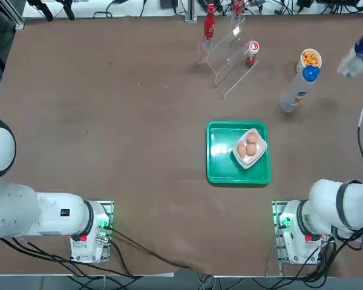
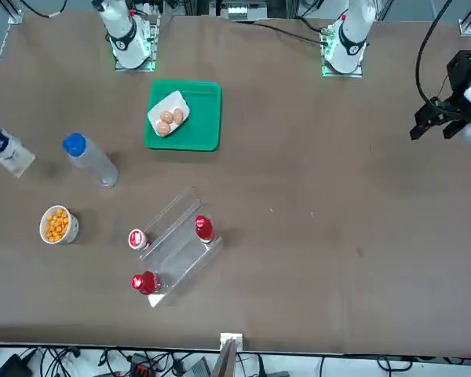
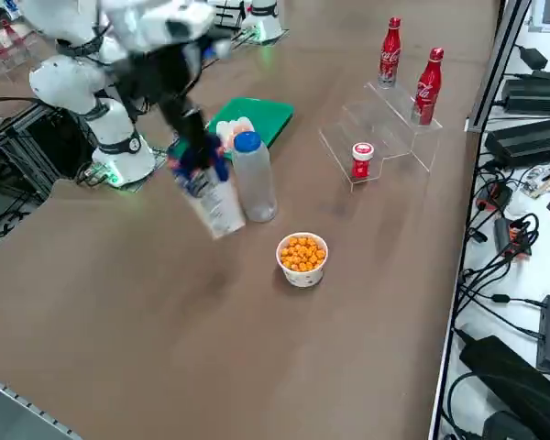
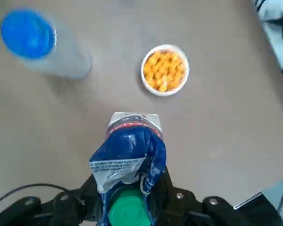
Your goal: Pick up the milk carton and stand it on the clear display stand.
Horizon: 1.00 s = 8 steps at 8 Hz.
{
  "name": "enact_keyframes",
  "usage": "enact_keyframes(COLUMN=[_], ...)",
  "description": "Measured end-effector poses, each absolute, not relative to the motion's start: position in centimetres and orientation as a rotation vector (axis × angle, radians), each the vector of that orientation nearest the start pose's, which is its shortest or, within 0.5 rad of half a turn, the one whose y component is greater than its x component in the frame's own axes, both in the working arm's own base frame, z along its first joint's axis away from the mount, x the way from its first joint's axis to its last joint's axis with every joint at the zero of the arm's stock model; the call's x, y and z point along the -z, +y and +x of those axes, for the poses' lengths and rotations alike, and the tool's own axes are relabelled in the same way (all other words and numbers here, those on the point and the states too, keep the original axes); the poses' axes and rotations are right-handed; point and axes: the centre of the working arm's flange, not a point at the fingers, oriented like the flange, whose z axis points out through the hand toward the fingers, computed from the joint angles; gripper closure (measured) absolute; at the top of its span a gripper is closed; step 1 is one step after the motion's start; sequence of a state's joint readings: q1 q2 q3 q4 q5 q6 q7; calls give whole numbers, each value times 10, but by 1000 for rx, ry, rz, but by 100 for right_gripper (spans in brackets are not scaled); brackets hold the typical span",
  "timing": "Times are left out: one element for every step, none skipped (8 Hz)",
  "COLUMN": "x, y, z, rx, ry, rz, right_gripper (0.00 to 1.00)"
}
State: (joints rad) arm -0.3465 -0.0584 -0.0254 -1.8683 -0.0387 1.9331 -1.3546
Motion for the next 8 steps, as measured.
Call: enact_keyframes(x=[-552,-553,-556,-561,-565,-567,-565,-559], y=[-169,-127,-86,-49,-17,14,40,66], z=[538,556,573,588,600,609,615,621], rx=[103,120,139,148,153,159,160,155], ry=[-1508,-1474,-1433,-1381,-1326,-1268,-1230,-1205], rz=[-2880,-2892,-2906,-2918,-2930,-2944,-2951,-2954], right_gripper=[55,55,55,55,55,55,55,55])
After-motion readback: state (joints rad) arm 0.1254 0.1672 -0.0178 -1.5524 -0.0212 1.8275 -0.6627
